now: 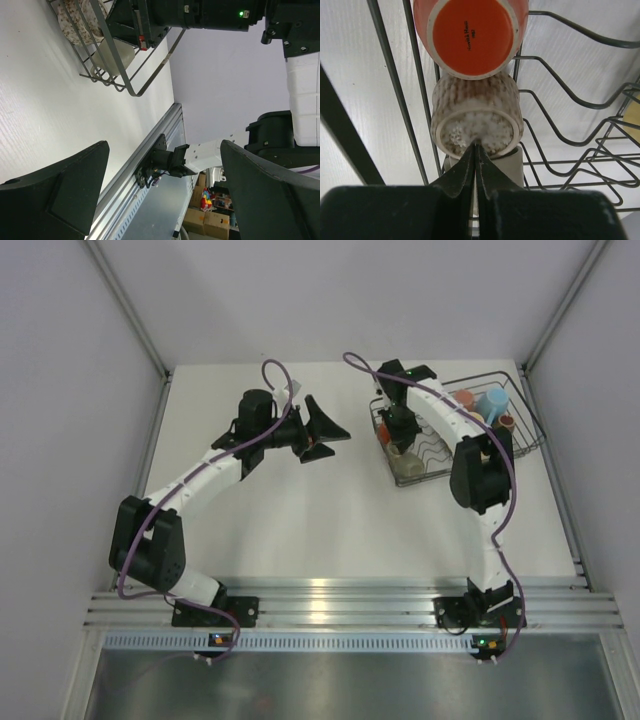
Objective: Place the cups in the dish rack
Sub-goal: Place the cup upside down on the dish rack
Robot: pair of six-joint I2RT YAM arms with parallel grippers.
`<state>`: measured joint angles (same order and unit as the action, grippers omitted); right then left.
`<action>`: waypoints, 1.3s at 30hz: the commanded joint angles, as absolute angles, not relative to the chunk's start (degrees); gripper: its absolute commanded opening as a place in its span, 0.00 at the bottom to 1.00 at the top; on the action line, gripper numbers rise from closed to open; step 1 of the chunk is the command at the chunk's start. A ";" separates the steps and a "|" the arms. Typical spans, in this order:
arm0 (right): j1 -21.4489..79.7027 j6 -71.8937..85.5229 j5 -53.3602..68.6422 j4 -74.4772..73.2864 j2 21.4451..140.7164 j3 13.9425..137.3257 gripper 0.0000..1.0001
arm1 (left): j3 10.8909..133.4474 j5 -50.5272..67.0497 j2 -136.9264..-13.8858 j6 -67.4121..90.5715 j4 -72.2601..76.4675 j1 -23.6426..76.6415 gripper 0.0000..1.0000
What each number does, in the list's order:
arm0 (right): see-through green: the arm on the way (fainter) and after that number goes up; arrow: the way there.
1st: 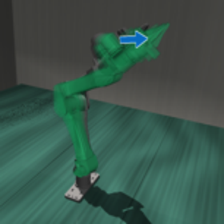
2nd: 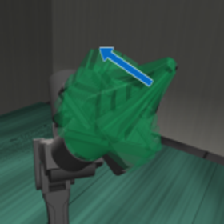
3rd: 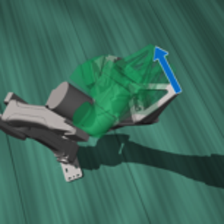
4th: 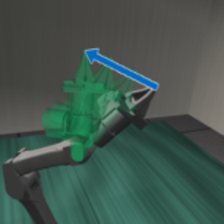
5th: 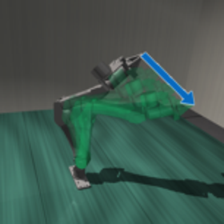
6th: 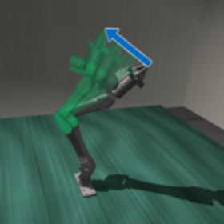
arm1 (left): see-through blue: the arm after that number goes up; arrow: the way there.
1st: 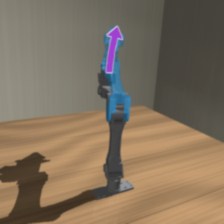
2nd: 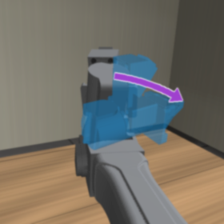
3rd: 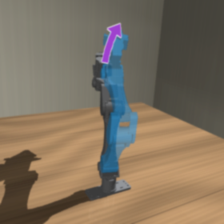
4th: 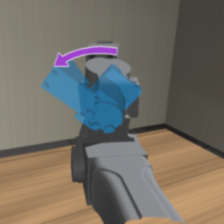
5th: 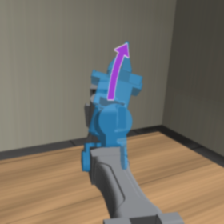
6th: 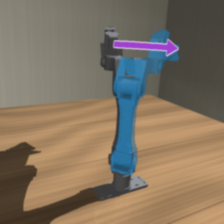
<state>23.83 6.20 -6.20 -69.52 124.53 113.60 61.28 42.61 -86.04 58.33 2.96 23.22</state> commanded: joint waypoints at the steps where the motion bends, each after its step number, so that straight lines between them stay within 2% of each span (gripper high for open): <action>1: 23.91 6.59 -5.98 -69.52 124.19 110.05 0.00 | 63.11 42.63 -86.13 57.83 5.98 22.94 0.98; 6: 24.08 6.86 -6.85 -68.20 122.61 107.84 0.00 | 63.19 42.80 -86.05 57.83 6.06 22.94 0.98; 21: 24.08 6.86 -8.00 -66.97 121.64 114.08 0.00 | 63.10 42.80 -85.43 57.92 6.06 22.94 0.98; 39: 24.17 8.79 -8.61 -58.01 123.57 108.11 0.00 | 62.84 42.63 -83.94 57.66 6.06 22.94 0.98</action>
